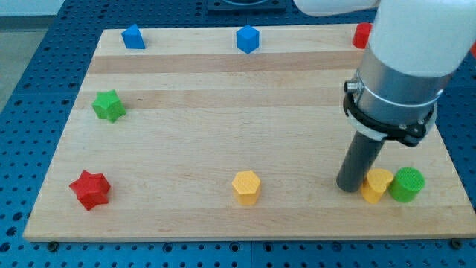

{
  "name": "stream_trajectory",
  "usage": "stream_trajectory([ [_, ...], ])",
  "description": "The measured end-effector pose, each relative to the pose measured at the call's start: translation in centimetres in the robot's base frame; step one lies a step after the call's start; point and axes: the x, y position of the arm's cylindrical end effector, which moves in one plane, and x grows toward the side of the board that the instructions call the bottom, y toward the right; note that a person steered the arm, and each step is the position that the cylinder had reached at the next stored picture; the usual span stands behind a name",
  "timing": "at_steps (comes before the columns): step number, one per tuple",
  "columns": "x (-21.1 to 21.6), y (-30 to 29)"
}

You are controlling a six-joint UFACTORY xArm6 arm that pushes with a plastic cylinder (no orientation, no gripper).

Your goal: Push the red circle to the top side of yellow hexagon

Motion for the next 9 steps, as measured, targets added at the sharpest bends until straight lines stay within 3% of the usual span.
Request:
stream_trajectory([
  [2,-9.0,1.2],
  [6,-27.3,15.1],
  [8,-34.7,15.5],
  [9,-35.9,13.2],
])
